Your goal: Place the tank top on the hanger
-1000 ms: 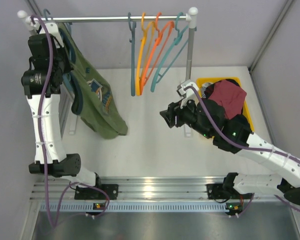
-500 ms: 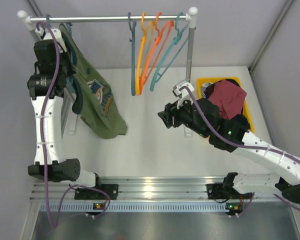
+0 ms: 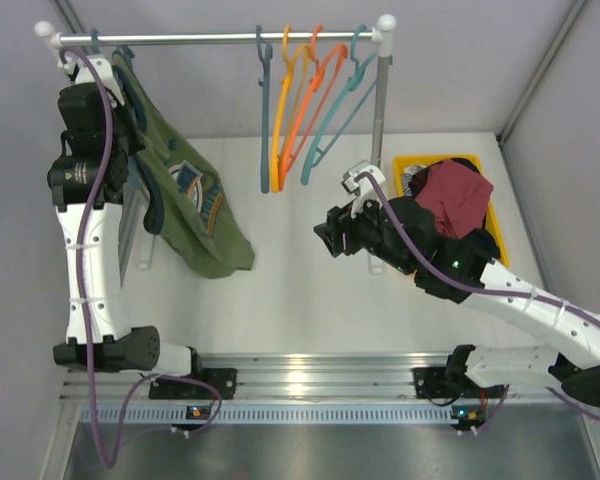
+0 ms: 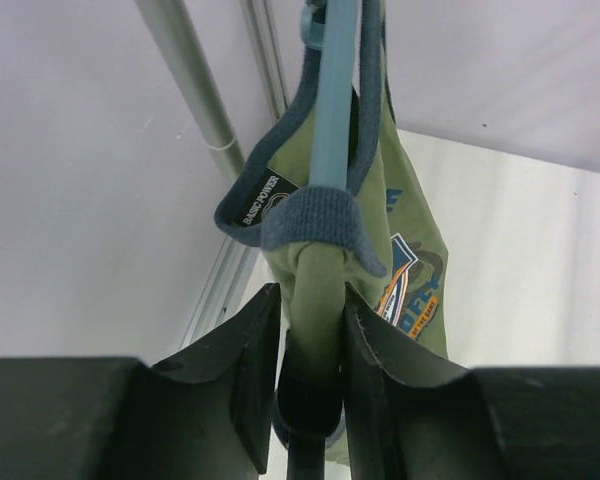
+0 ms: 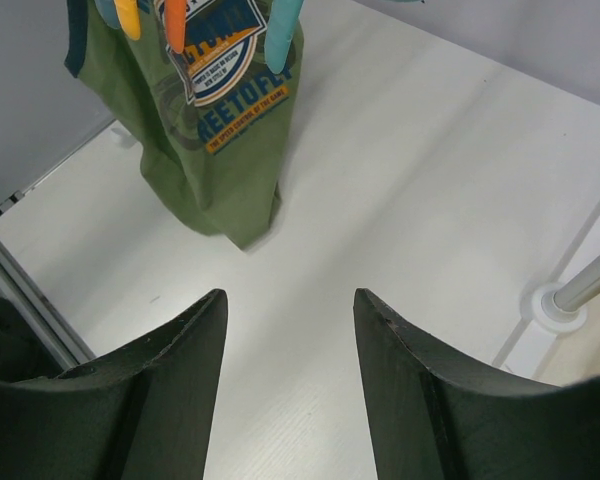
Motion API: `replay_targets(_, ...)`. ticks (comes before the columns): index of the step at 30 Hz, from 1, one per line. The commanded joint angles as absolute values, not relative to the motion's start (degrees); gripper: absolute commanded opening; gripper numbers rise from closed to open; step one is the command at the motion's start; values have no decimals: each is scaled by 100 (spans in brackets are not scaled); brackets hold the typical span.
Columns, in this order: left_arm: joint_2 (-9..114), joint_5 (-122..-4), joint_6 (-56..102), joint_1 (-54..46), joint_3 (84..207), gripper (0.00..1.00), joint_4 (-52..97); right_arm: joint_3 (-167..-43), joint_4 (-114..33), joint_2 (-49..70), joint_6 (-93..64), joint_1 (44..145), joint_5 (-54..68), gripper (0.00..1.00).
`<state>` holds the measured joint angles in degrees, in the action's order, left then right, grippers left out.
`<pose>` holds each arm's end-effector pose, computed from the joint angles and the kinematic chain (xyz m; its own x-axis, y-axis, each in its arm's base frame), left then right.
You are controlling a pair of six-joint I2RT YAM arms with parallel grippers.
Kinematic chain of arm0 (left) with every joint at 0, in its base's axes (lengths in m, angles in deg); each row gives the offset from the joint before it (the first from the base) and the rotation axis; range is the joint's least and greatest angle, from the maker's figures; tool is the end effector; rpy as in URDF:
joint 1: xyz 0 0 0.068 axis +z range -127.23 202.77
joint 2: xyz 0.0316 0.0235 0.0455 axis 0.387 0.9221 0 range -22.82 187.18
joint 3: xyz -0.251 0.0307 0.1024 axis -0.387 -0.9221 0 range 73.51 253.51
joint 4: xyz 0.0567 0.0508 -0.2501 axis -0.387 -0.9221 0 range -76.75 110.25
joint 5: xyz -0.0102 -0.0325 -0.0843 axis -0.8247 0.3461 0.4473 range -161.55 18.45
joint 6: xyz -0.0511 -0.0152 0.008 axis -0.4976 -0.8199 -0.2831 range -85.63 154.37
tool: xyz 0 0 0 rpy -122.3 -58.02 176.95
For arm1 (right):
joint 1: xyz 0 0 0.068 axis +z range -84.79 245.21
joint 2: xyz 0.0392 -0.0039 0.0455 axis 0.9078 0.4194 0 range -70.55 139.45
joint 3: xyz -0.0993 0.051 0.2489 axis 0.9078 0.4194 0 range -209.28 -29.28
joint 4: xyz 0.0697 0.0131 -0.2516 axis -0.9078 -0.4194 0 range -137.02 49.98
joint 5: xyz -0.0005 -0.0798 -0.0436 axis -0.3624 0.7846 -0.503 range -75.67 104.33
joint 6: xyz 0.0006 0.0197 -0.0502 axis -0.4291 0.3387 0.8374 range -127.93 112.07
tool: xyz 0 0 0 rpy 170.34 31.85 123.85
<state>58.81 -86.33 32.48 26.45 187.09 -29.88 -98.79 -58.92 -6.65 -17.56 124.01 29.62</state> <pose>0.2597 0.0258 0.5215 -0.3010 -0.0515 -0.9522 -0.3141 0.9482 0.0480 0.1360 0.2066 0.4093 -0.2331 -0.0735 -0.9697 -0.6626 0.7418 0.1031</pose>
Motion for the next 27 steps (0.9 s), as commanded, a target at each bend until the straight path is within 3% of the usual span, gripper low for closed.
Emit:
replay_targets(1, 5611, -8982, 3244, 2690, 18724, 35, -2686, -10222, -5725, -621, -1795, 12339, 2892, 54)
replay_targets(13, 5242, -9404, 3279, 2690, 18794, 57, -2704, -10161, -5778, -665, -1856, 12339, 2874, 54)
replay_targets(20, 4917, -9239, 3226, 2681, 18899, 59, -2642, -10047, -5769, -770, -1900, 12330, 2883, 55)
replay_targets(27, 4294, -7904, 2885, 2681, 18645, 60, -2125, -9863, -5742, -920, -1909, 12339, 2971, 56)
